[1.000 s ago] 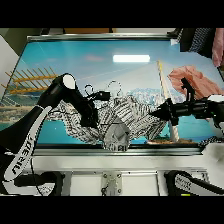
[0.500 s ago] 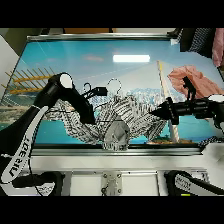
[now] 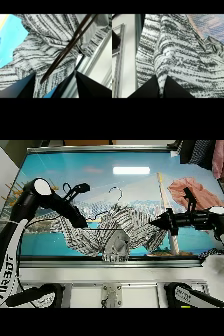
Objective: Fold the clothes and pants, and hang the long-sleeved shirts on hangers.
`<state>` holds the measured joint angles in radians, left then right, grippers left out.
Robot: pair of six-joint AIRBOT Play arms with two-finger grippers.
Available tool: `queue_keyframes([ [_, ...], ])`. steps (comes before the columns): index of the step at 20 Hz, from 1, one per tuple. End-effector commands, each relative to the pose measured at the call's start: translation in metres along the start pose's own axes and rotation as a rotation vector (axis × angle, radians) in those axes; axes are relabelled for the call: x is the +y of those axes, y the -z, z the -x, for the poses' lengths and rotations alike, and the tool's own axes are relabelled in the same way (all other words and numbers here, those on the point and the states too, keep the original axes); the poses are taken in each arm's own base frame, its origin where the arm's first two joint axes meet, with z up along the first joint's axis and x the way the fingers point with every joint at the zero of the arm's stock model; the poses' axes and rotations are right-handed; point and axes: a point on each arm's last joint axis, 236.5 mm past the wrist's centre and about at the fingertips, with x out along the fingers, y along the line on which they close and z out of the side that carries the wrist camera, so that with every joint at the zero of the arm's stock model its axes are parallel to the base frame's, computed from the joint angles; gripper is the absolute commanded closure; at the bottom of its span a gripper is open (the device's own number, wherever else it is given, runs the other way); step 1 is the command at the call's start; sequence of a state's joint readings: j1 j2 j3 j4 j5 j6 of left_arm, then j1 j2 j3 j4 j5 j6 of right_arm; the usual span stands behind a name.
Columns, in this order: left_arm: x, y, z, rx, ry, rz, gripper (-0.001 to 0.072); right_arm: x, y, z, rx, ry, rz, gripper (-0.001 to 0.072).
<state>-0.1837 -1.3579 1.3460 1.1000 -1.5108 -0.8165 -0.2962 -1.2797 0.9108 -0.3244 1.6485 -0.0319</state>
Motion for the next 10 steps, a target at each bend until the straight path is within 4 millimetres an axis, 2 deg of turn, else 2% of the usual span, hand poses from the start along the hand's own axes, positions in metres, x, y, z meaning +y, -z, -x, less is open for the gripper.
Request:
queue_keyframes([
  [1, 0.025, -0.003, 0.025, -0.093, -0.088, 0.138, 0.0198, -0.002, -0.006, 0.001, -0.011, 0.024, -0.013, 0.0707],
  [3, 0.047, -0.002, 0.049, -0.175, -0.16, 0.28, 0.02, -0.019, -0.013, 0.009, -0.019, 0.136, -0.056, 0.0707],
  [4, 0.053, 0.002, 0.059, -0.203, -0.175, 0.364, 0.0227, -0.027, -0.019, 0.014, -0.026, 0.198, -0.061, 0.0707],
  [5, 0.054, 0.006, 0.063, -0.215, -0.175, 0.446, 0.029, -0.036, -0.028, 0.02, -0.04, 0.267, -0.071, 0.0707],
  [6, 0.052, 0.01, 0.06, -0.22, -0.166, 0.523, 0.0289, -0.043, -0.037, 0.026, -0.059, 0.336, -0.077, 0.0707],
  [8, 0.037, 0.019, 0.031, -0.204, -0.129, 0.642, 0.0285, -0.05, -0.056, 0.036, -0.102, 0.428, -0.057, 0.0706],
  [9, 0.026, 0.023, 0.009, -0.187, -0.101, 0.681, 0.0225, -0.051, -0.063, 0.04, -0.117, 0.463, -0.04, 0.0706],
  [10, 0.008, 0.026, -0.018, -0.163, -0.055, 0.72, 0.0057, -0.051, -0.069, 0.043, -0.131, 0.488, -0.027, 0.0707],
])
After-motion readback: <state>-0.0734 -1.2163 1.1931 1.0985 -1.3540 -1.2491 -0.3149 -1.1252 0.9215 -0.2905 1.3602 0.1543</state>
